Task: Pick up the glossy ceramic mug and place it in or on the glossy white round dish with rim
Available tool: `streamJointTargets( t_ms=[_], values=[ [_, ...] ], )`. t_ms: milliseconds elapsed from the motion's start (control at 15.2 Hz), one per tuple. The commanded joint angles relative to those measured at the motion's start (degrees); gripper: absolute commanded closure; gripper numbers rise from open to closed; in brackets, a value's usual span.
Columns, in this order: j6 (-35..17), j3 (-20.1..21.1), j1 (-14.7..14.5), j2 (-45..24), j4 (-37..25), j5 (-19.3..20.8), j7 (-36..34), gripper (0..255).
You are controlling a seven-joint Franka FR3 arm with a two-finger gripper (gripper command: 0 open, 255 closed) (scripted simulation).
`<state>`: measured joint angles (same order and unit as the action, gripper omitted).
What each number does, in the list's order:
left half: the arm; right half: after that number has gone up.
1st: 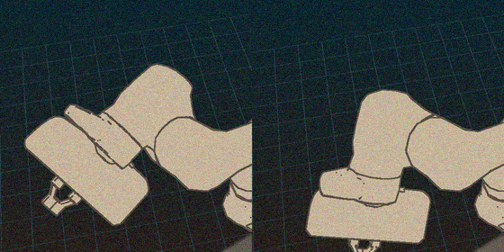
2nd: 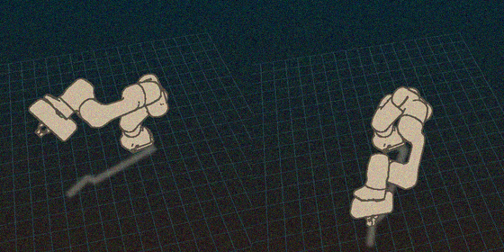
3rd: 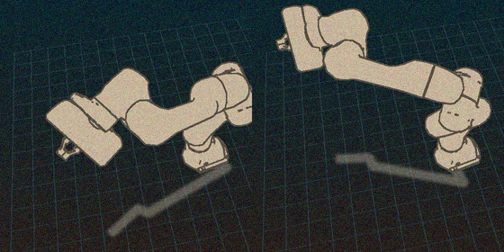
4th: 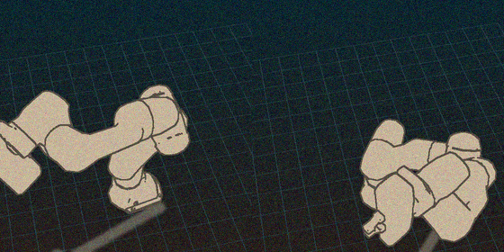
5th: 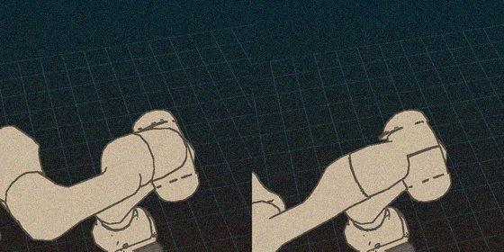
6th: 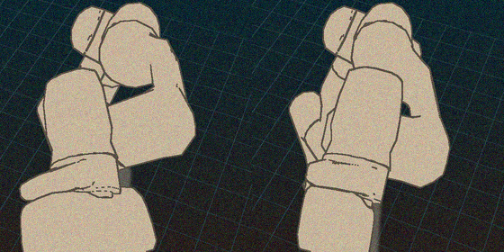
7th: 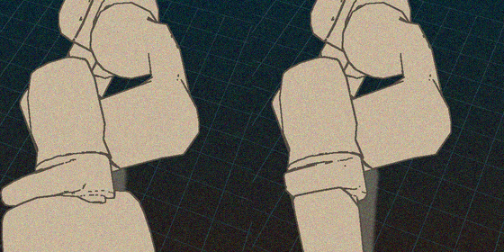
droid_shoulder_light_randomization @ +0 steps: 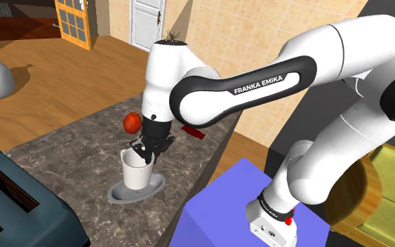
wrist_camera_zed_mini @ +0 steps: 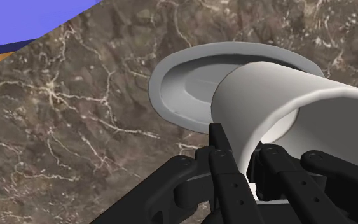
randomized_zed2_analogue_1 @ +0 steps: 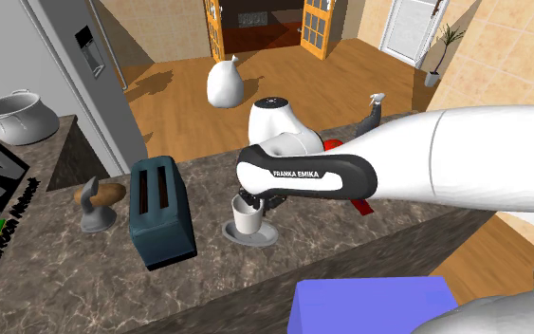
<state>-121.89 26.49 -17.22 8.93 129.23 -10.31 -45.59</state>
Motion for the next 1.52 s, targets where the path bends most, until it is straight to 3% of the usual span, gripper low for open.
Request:
streamJointTargets(
  t_ms=[0,594,660,990,1254,1452],
  values=[
    [-1.7,0.2,0.0,-0.8,0.9,0.2,-0.1,255],
    [-3.4,0.4,0.0,-1.6,1.8,0.4,-0.2,255],
    [-3.4,0.4,0.0,-1.6,1.8,0.4,-0.2,0],
    [-3.4,0.4,0.0,-1.6,1.8,0.4,-0.2,0],
    [4.2,-0.7,0.3,1.7,-2.6,-0.3,0.6,0],
    [4.2,-0.7,0.3,1.7,-2.6,-0.3,0.6,0]
  ],
)
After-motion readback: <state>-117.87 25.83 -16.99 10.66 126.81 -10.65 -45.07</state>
